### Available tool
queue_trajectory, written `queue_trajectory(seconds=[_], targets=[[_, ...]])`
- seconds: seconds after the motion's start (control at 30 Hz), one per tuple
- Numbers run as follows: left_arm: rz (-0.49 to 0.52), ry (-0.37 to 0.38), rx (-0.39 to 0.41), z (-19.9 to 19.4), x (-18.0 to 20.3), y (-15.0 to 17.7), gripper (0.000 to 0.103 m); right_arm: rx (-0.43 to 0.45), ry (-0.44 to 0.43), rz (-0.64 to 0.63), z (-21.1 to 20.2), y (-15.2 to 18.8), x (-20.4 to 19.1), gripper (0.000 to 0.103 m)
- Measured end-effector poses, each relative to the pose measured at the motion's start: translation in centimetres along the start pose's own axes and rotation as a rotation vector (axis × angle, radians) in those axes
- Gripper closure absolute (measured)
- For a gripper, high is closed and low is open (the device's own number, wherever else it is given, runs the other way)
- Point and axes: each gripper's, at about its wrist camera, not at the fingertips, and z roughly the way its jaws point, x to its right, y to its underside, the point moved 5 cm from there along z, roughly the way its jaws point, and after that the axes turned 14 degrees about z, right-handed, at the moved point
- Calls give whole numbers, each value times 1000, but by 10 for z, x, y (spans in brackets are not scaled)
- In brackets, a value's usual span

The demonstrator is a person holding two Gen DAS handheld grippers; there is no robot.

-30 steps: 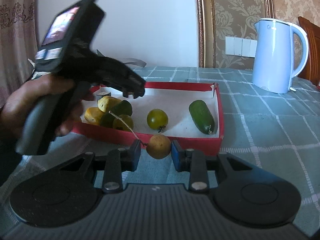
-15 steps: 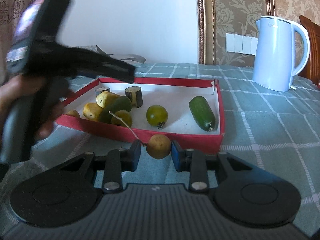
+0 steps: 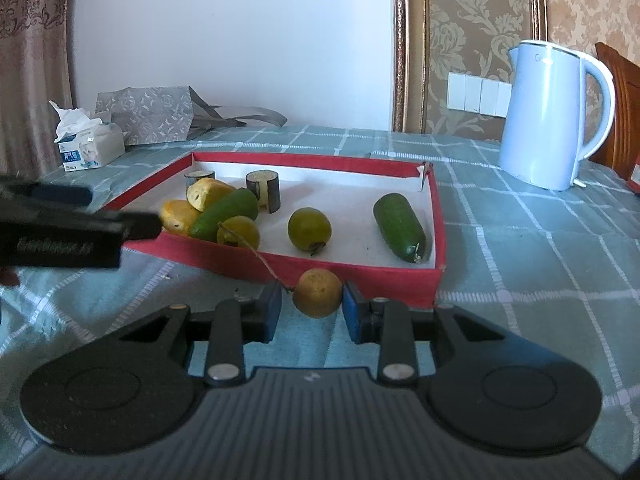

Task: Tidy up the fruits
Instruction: 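Lower the dark slice into the red tray and open the left tool, then lower the small brown fruit into the red tray and open the right tool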

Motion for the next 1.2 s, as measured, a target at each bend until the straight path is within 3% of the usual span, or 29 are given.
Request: queue_trajectory(seconds=[0.27, 0.6, 0.83, 1.2], targets=[[-91, 41, -29, 5, -14, 23, 17, 63, 28, -22, -9, -12, -3, 72], [-118, 77, -51, 16, -17, 32, 17, 137, 93, -60, 5, -61, 0, 72], [-83, 76, -68, 20, -12, 34, 17, 110, 139, -59, 44, -79, 6, 72], [-50, 82, -89, 26, -5, 36, 17, 26, 157, -21, 93, -78, 16, 72]])
